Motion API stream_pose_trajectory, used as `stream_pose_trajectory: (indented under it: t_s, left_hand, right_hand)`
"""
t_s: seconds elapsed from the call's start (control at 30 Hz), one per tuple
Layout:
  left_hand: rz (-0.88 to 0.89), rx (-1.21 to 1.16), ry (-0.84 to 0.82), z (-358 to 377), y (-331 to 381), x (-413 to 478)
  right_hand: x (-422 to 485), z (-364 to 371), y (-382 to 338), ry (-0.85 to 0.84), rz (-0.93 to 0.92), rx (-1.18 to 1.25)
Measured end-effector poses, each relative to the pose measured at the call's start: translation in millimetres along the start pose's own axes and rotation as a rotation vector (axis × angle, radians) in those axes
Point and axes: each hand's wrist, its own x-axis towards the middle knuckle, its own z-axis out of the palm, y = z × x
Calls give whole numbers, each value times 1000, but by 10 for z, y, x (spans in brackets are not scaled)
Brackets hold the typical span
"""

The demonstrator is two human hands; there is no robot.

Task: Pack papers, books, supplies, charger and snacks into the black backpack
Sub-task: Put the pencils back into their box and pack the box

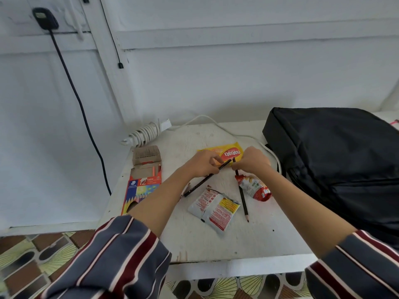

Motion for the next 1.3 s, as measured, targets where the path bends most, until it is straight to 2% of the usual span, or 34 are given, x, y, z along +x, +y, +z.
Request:
stream_pose_trajectory:
  t_s: [0.17,0.47,0.8,0.93,1.07,1.17,1.3]
  left_hand:
    - [95,-68,94,-103,38,-22]
    - [163,-215,234,-221,19,-42]
    - [134,-220,395,-413,-7,-1]
    - [152,-273,539,-598,-72,-37]
    - [111,-368,694,-822,-228,-154]
    - [56,-471,749,-1001,-376,-292]
    - [-22,-568,704,-1166,-687,-520]
  right_hand:
    - [6,-127,-14,30,-96,262]
    - [-16,-164,-92,75,-198,554]
    - [50,-225,-277,212,-438,757]
    - [114,-241,-373,242,-523,793]
    - [130,-163,-625,339,-509,893]
    - [168,-51,-866,294,-521,855]
    - [171,159,-1224,190,-605,581]
